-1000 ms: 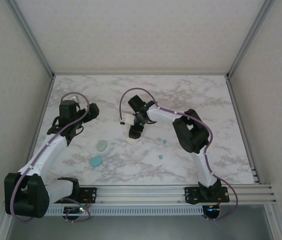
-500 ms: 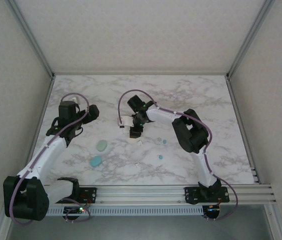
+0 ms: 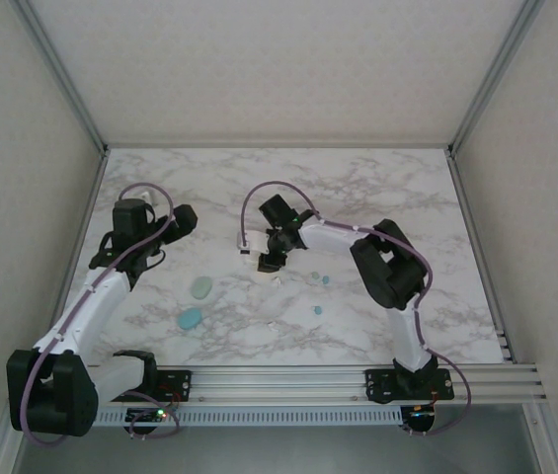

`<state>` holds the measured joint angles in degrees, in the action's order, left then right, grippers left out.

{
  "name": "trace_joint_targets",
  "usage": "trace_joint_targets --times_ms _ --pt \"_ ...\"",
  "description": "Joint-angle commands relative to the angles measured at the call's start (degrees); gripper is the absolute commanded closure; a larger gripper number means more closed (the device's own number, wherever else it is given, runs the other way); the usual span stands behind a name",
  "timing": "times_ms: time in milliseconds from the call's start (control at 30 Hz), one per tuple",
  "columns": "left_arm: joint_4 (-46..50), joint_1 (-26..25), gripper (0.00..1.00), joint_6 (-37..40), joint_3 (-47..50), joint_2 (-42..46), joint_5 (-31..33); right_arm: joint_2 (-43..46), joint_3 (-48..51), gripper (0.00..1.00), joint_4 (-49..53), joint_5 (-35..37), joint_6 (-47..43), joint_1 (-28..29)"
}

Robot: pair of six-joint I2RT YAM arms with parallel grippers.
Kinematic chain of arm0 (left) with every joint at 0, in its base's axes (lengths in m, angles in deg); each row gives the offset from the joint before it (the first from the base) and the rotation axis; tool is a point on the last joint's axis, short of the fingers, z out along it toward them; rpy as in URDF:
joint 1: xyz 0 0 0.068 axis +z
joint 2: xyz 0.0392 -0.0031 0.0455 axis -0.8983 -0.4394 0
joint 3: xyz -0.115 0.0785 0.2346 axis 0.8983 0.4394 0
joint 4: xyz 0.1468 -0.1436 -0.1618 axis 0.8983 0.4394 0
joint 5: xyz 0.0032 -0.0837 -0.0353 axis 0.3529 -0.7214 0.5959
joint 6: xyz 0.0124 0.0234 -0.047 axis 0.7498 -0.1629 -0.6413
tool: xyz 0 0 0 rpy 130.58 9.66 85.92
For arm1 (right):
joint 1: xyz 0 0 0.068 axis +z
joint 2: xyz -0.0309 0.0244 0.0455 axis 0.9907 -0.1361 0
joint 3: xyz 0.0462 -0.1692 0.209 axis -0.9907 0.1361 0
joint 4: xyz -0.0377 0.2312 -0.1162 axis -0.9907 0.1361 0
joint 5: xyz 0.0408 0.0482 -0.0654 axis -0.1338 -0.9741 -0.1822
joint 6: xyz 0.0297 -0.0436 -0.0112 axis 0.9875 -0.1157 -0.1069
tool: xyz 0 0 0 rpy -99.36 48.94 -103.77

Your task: Insert the wireless bluetooth earbuds into the charging case

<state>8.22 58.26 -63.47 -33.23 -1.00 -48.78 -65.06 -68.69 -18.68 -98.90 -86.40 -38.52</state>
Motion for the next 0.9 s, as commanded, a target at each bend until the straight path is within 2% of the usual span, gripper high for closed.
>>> trace_joint_targets --times_ms 0,133,233,467,567,700,867 --pt "-3.20 0.46 0.01 -2.85 -2.46 0.36 -13.80 13.24 5.08 0.59 -11.04 0.09 4.69 1.36" --pt "-7.75 -0.32 0.08 -6.76 -4.13 -0.12 -26.31 25.38 12.99 0.59 -17.95 3.09 4.70 2.28" --pt "-8.86 -3.36 0.11 -6.78 -6.53 0.19 -31.77 32.82 17.53 0.59 -21.62 5.88 3.52 2.79" --pt "-6.04 -12.29 0.13 -1.64 -12.65 0.11 -36.05 42.38 20.86 0.59 -23.56 9.01 -0.89 3.64" --pt "-7.12 -14.11 0.15 -1.69 -13.55 -0.67 -37.60 43.78 20.68 0.59 -23.35 8.90 -1.23 3.66" --pt "-2.84 -15.52 0.18 1.60 -15.68 -1.80 -39.05 44.61 20.34 0.58 -23.00 7.74 -0.86 3.67" --pt "1.95 -17.91 0.30 4.79 -18.81 -4.39 -40.46 44.72 20.33 0.59 -23.48 6.00 0.61 3.70"
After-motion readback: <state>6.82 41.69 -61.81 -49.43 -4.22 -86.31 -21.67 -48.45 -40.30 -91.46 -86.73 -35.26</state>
